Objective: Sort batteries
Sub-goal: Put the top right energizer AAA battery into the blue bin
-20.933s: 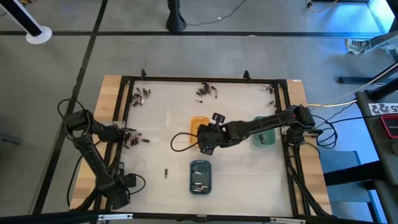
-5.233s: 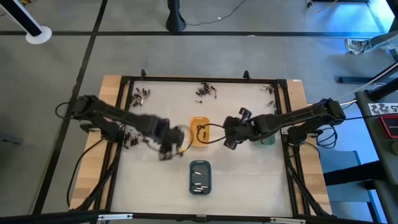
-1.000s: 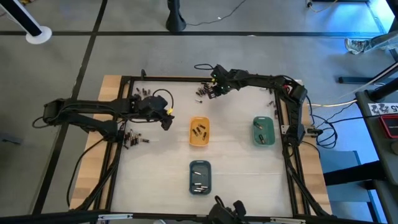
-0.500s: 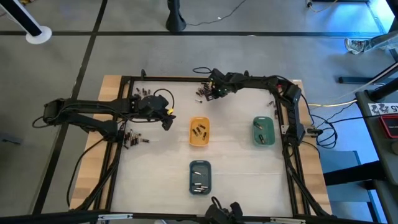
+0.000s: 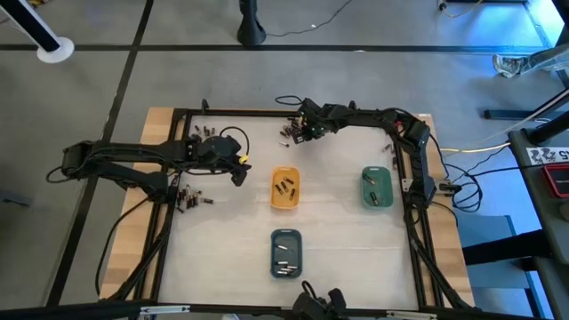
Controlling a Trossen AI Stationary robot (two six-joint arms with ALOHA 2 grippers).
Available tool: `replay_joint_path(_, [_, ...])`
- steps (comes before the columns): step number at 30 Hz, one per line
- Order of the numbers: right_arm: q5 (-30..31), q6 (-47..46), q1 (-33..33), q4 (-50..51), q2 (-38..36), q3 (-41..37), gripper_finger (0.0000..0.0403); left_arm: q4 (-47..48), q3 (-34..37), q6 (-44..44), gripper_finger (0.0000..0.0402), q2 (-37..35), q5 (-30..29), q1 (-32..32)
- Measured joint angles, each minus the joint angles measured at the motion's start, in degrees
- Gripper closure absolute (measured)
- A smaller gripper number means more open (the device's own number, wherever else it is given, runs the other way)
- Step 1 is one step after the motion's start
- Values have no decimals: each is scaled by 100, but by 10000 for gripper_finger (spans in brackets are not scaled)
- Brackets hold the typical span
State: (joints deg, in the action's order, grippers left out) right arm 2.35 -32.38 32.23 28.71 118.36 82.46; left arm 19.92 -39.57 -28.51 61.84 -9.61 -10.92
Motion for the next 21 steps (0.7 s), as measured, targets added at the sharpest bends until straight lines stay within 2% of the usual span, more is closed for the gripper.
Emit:
replay_joint_path(3, [-40, 112, 0, 1, -67, 0, 318, 1, 0, 0, 254, 0, 0, 0])
replay_joint_path(6, [-199, 118, 9, 17, -115, 0, 298, 2, 0, 37, 254, 0, 0, 0])
replay_joint_path(14, [-791, 132, 208, 257, -152, 0, 181, -8, -2, 39, 254, 0, -2, 0])
replay_joint_path(17, [-786, -19, 206, 205, -152, 0, 145, -35, -2, 42, 254, 0, -3, 0])
replay_joint_path(21, [-376, -203, 94, 87, -152, 0, 129, -162, -3, 42, 254, 0, -7, 0])
